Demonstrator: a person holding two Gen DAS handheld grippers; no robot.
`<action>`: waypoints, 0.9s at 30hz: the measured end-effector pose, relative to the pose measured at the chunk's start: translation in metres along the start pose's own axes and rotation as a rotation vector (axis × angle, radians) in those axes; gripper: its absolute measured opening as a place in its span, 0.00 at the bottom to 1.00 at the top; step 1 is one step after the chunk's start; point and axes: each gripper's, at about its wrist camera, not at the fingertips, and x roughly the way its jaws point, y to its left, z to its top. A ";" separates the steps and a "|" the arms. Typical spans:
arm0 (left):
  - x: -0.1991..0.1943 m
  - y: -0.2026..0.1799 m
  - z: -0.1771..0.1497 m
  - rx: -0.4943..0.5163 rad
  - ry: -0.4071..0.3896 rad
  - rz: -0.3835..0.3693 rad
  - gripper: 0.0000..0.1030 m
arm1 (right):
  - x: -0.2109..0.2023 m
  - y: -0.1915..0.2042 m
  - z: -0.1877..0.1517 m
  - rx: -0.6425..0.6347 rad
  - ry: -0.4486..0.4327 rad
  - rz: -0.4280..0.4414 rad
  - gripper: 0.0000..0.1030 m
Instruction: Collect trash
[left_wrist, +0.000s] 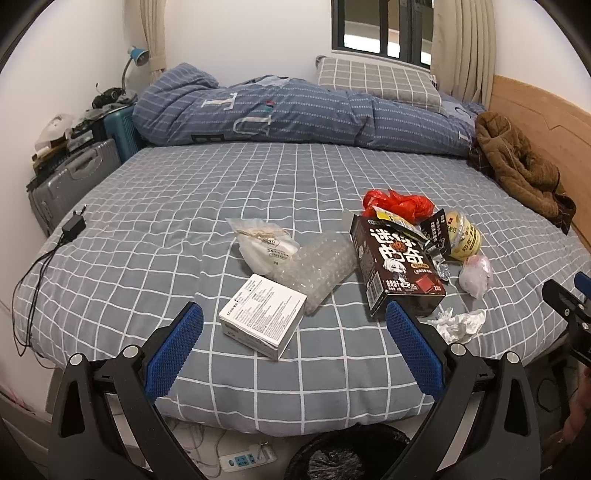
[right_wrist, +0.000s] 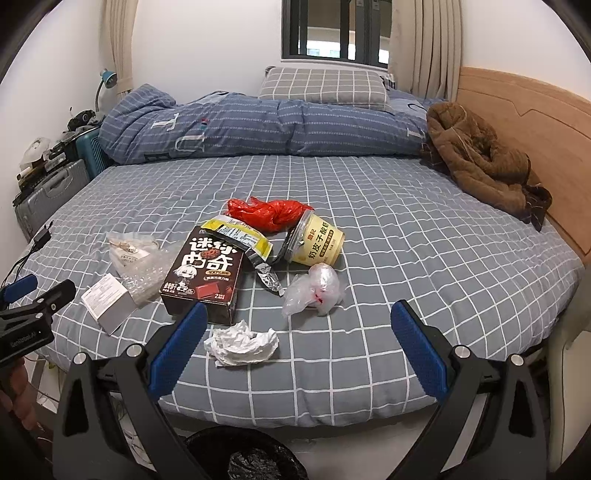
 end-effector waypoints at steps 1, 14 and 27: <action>0.000 0.000 0.000 0.003 0.000 0.002 0.94 | 0.000 0.001 0.000 0.000 0.000 0.002 0.93; -0.003 0.001 0.000 0.000 0.008 0.005 0.94 | -0.005 0.003 0.003 -0.005 -0.004 0.003 0.93; 0.002 0.000 0.002 0.003 0.007 0.004 0.94 | 0.003 0.002 0.004 -0.001 0.000 0.003 0.93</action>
